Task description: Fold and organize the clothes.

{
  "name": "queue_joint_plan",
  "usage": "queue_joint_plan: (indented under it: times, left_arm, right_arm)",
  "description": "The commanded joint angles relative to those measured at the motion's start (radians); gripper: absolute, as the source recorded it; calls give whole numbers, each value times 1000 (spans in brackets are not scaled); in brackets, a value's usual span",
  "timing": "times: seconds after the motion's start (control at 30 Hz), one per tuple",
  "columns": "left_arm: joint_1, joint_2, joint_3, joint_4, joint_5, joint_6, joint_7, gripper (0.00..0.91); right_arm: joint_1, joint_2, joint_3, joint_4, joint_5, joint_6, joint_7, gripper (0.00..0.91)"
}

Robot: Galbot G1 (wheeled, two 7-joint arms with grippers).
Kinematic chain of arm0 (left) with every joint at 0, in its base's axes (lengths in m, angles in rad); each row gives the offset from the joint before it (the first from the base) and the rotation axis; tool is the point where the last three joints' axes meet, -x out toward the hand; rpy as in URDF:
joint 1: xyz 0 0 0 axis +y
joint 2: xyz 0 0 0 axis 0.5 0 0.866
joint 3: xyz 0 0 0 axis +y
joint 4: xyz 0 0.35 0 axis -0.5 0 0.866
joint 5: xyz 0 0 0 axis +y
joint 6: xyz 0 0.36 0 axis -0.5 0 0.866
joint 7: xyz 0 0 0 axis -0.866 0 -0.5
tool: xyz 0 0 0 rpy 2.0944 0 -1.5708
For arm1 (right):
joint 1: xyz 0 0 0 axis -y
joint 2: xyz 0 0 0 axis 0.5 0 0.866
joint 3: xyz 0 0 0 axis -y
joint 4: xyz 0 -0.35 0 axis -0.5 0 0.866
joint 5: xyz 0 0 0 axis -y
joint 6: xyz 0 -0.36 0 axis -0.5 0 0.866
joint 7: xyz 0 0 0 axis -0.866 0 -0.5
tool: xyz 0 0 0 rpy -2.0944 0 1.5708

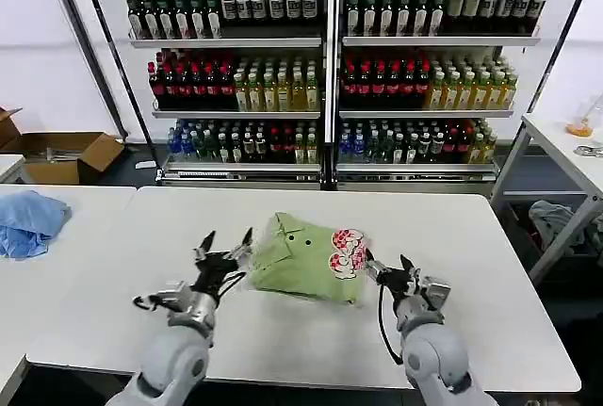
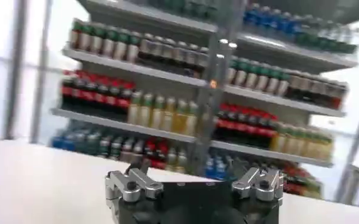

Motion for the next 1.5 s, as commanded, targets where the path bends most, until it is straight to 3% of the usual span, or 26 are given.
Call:
queue_joint_plan:
  times: [0.03, 0.07, 0.1, 0.13, 0.17, 0.43, 0.7, 1.13, 1.23, 1.27, 1.33, 1.37, 1.47, 1.5]
  left_arm:
    - [231, 78, -217, -120, -23, -18, -13, 907]
    - [230, 76, -216, -120, -22, -18, -15, 907]
    - [230, 74, -214, -119, -22, -17, -16, 907]
    - [228, 72, -211, -119, -21, -16, -17, 907]
    - [228, 71, -208, -119, -21, -15, -17, 907]
    - [228, 66, -194, -113, -19, -13, -22, 907]
    - [239, 62, -195, -111, -20, -15, -25, 907]
    - [255, 61, -189, -126, -18, -16, -25, 907]
    - [257, 57, -180, -137, -12, -15, -24, 907]
    - [257, 56, -176, -139, -9, -15, -24, 907]
    - [258, 55, -170, -144, 0, -14, -23, 907]
    - [261, 56, -168, -147, 7, -15, -22, 907]
    - [268, 57, -162, -155, 22, -17, -19, 907]
    - [269, 57, -159, -156, 29, -19, -18, 907]
  right_arm:
    - [212, 106, -67, -264, 124, -37, 80, 796]
    - [220, 115, -67, -285, 134, -39, 81, 464]
    - [223, 117, -67, -290, 134, -39, 81, 282]
    - [229, 126, -67, -304, 143, -39, 81, 40]
    - [237, 132, -67, -313, 150, -40, 77, 0]
    - [263, 160, -67, -365, 154, -43, 72, 0]
    - [312, 153, -67, -428, 102, -40, 46, 0]
    - [383, 35, -67, -500, -141, -41, -99, 0]
    - [373, 3, -62, -478, -204, -80, -179, 0]
    - [358, -14, -63, -462, -267, -78, -238, 907]
    - [333, -34, -65, -445, -355, -25, -294, 907]
    - [309, -43, -63, -426, -388, 35, -300, 907]
    - [239, -58, -38, -332, -444, 219, -272, 907]
    - [199, -62, -27, -295, -474, 249, -254, 907]
